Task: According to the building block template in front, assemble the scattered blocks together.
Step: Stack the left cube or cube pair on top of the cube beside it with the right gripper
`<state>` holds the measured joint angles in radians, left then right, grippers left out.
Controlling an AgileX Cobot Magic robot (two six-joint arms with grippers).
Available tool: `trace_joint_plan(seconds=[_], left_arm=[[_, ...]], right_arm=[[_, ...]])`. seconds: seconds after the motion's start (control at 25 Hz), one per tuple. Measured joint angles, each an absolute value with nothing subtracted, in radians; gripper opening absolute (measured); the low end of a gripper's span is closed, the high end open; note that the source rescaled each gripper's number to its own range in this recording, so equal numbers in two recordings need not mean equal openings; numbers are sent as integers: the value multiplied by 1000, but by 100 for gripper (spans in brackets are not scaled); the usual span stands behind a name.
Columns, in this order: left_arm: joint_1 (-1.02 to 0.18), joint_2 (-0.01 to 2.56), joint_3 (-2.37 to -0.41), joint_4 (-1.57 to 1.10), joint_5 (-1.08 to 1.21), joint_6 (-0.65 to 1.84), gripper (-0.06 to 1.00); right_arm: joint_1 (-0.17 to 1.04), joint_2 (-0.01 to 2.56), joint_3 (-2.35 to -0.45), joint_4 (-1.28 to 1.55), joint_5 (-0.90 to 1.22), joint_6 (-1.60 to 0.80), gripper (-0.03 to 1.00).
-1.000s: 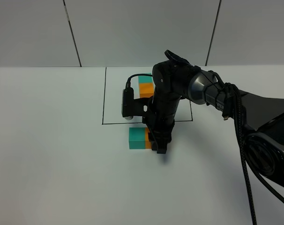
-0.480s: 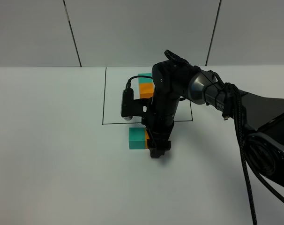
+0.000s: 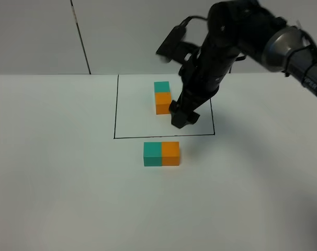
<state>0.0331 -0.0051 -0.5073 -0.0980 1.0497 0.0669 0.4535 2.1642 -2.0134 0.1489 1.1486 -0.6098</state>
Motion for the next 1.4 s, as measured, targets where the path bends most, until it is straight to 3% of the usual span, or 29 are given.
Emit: trace_joint_plan(seconds=[0.36, 0.72, 1.4], left_arm=[[33, -5, -507, -98, 1050, 67, 66], [33, -5, -507, -98, 1050, 67, 66], [33, -5, -507, -98, 1049, 67, 66]], right_arm=[[308, 2056, -2013, 48, 1122, -321, 100], [205, 2016, -1961, 22, 1040, -256, 100], [164, 1591, -1060, 143, 477, -239, 100]])
